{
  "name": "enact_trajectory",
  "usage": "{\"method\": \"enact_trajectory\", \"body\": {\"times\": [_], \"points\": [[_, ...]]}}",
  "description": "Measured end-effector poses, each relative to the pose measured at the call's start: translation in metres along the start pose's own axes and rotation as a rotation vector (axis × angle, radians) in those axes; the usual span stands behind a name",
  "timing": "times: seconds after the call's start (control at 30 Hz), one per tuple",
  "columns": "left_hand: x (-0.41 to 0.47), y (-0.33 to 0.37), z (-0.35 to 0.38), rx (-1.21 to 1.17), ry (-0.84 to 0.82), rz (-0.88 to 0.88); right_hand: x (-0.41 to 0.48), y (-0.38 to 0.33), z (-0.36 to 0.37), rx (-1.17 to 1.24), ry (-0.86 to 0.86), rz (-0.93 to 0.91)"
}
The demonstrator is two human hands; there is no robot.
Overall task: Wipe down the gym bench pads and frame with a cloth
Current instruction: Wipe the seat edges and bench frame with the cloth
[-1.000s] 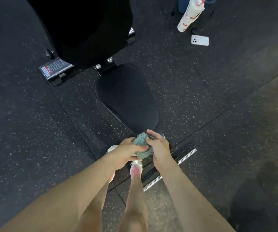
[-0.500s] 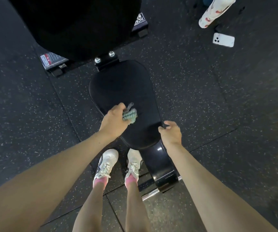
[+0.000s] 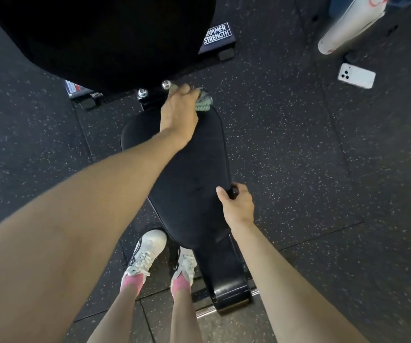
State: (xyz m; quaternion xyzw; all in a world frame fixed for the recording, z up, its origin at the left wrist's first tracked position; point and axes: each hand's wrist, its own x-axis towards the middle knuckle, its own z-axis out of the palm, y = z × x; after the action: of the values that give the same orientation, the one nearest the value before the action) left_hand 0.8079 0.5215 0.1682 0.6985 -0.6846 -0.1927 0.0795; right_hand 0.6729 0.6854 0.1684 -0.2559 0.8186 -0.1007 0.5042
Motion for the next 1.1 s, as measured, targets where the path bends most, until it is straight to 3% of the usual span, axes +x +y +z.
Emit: {"method": "enact_trajectory", "body": {"times": [0.2,0.3,0.43,0.5,0.67,0.83,0.97,1.1], "points": [[-0.052,0.015,0.027,-0.06,0.034,0.123,0.004,0.002,-0.004,0.051,-0.031,-0.001],[-0.07,0.017,0.029,-0.076,-0.015,0.222,0.004,0.004,-0.013,0.331,-0.09,0.11],[-0.099,0.021,0.036,-0.107,-0.051,0.286,0.005,0.016,-0.022,0.778,-0.037,0.34],[-0.114,0.023,0.04,-0.118,-0.057,0.318,0.002,0.023,-0.025,0.858,-0.043,0.371],[-0.157,0.032,0.047,-0.099,-0.077,0.389,-0.012,0.029,-0.03,0.888,-0.07,0.359],[-0.203,0.031,0.053,-0.11,-0.076,0.542,-0.017,0.039,-0.036,0.914,0.006,0.366],[-0.224,0.029,0.055,-0.108,-0.102,0.618,-0.023,0.048,-0.03,0.797,0.048,0.368],[-0.24,0.02,0.053,-0.019,-0.169,0.812,-0.031,0.046,-0.023,0.707,0.076,0.356]]}}
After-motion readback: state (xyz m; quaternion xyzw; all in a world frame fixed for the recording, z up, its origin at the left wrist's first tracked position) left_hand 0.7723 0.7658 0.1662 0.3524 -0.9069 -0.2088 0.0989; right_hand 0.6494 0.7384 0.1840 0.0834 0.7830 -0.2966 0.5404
